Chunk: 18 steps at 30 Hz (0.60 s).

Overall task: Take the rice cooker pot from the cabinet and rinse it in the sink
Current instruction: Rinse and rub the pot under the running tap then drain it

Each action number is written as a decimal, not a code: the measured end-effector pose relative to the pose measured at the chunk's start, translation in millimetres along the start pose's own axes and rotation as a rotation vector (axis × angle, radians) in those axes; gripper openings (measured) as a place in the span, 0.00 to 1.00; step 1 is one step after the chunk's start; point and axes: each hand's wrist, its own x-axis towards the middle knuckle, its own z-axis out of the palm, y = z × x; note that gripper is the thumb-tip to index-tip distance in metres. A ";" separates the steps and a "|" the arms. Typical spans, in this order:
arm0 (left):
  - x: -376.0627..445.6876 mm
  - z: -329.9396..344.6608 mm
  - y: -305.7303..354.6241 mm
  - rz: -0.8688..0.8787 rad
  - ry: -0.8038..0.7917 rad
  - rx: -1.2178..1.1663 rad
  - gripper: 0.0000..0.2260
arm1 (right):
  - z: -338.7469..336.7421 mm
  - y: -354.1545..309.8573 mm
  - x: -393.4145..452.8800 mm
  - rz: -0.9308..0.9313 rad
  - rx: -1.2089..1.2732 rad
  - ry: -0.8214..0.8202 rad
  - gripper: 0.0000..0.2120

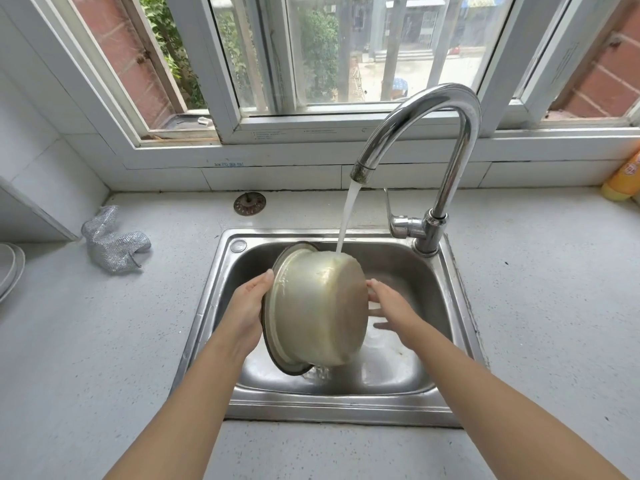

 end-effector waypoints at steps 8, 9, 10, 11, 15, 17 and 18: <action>-1.2 9.2 -0.7 0.030 0.108 -0.110 0.13 | 8.1 5.2 -5.9 0.156 0.140 -0.084 0.15; -1.9 10.4 -1.7 0.037 0.108 -0.118 0.13 | 9.5 3.6 -6.6 0.156 0.118 -0.080 0.15; -2.5 12.1 -2.4 0.043 0.110 -0.130 0.13 | 10.6 1.8 -7.7 0.161 0.093 -0.078 0.15; -2.7 13.8 -3.0 0.051 0.114 -0.141 0.13 | 11.5 0.3 -9.2 0.167 0.068 -0.079 0.14; -2.8 21.5 -5.5 0.085 0.137 -0.184 0.11 | 15.3 -4.1 -17.8 0.178 0.089 -0.126 0.11; -3.6 24.5 -6.5 0.087 0.137 -0.199 0.10 | 18.0 -5.4 -21.2 0.182 0.108 -0.133 0.11; -4.4 25.9 -6.7 0.081 0.130 -0.190 0.10 | 19.7 -5.9 -22.4 0.183 0.089 -0.132 0.12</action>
